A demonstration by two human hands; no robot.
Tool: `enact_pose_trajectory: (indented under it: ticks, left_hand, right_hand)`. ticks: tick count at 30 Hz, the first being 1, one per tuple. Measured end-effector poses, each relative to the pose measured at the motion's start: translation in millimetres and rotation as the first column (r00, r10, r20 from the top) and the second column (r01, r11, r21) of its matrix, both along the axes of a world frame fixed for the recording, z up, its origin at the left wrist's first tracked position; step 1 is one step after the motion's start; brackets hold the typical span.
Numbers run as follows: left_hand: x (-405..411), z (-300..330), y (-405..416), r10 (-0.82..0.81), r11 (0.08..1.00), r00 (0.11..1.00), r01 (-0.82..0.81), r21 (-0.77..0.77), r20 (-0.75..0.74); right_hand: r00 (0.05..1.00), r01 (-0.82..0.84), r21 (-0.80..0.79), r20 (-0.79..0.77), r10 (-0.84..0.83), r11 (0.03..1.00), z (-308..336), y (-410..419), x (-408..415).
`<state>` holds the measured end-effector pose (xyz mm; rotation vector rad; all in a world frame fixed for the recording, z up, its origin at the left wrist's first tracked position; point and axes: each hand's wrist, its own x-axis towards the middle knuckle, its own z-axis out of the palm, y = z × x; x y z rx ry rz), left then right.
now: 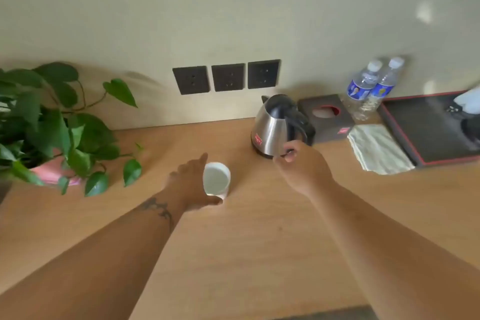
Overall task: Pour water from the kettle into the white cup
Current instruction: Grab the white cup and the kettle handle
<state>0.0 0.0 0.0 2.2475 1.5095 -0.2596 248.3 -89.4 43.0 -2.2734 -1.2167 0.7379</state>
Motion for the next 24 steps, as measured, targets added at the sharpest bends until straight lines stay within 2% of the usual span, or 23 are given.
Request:
enact_pose_trajectory:
  ticks: [3,5,9,10,14,19,24]
  left_hand:
    - [3,-20,5,0.011,1.0,0.999,-0.011,-0.007,0.035]
    - [2,-31,5,0.048,0.999,0.994,-0.046,-0.026,0.098]
    - [-3,-41,1,0.064,0.998,0.978,-0.066,0.003,0.199]
    - [-4,-42,0,0.066,0.997,0.974,-0.07,0.013,0.215]
    - [-6,-44,-1,0.09,0.995,0.961,-0.098,0.018,0.261]
    - [-6,-47,0,0.096,0.993,0.954,-0.109,0.032,0.285]
    - [-7,-49,-1,0.096,0.993,0.95,-0.112,0.036,0.297]
  right_hand:
    - [0.949,0.176,0.278,0.206,-0.238,0.944,-8,14,10]
    - [0.93,0.241,0.345,0.184,-0.318,0.907,-12,24,18]
    - [0.92,0.385,0.198,-0.164,-0.356,0.902,-30,42,29]
    - [0.906,0.405,0.158,-0.2,-0.373,0.9,-34,44,31]
    - [0.913,0.39,0.157,-0.19,-0.36,0.907,-38,49,36]
    - [0.902,0.348,0.16,-0.324,-0.284,0.924,-34,49,36]
    - [0.843,0.275,0.061,-0.495,-0.21,0.96,-32,52,34]
